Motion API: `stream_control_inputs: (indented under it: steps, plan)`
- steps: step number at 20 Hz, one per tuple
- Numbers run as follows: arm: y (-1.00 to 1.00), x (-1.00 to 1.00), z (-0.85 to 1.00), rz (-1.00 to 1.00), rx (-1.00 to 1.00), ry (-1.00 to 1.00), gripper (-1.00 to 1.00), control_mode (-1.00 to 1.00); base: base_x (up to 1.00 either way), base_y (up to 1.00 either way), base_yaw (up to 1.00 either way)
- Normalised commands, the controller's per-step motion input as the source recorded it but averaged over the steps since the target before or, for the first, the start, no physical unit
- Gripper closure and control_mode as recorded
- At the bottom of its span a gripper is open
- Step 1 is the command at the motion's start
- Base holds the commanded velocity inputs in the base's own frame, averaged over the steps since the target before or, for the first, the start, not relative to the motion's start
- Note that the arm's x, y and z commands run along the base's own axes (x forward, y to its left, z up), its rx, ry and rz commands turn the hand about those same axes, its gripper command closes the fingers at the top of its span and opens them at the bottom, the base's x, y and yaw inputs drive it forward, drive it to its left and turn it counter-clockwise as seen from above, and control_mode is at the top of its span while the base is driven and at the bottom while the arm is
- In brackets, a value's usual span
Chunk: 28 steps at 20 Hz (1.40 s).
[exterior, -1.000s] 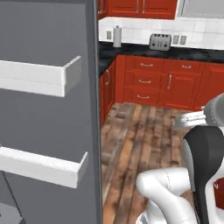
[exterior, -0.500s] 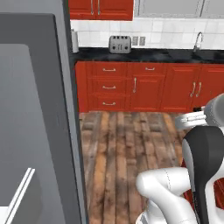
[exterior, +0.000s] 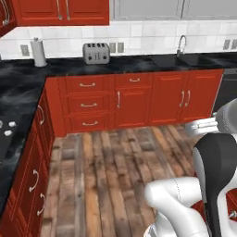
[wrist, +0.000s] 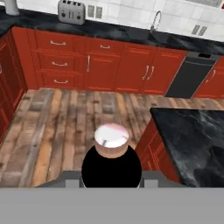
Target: Open the fridge, grab two sodas, and place both sodas inside the bowl with ice on the dining counter.
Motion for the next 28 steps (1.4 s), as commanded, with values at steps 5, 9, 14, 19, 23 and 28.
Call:
stream_control_inputs:
  steps: [5, 9, 14, 19, 23, 28]
  plan:
    - [0.00, 0.00, 0.00, 0.00, 0.00, 0.00, 1.00, 1.00, 0.83, 0.35, -0.44]
    - [0.00, 0.00, 0.00, 0.00, 0.00, 0.00, 1.00, 1.00, 0.78, 0.35, -0.48]
    - [0.00, 0.00, 0.00, 0.00, 0.00, 0.00, 1.00, 1.00, 0.75, 0.40, -0.50]
    - [0.00, 0.00, 0.00, 0.00, 0.00, 0.00, 1.00, 1.00, 0.67, 0.46, -0.54]
    - [0.00, 0.00, 0.00, 0.00, 0.00, 0.00, 1.00, 1.00, 0.52, 0.47, -0.58]
    - [0.00, 0.00, 0.00, 0.00, 0.00, 0.00, 1.00, 1.00, 0.48, 0.45, -0.58]
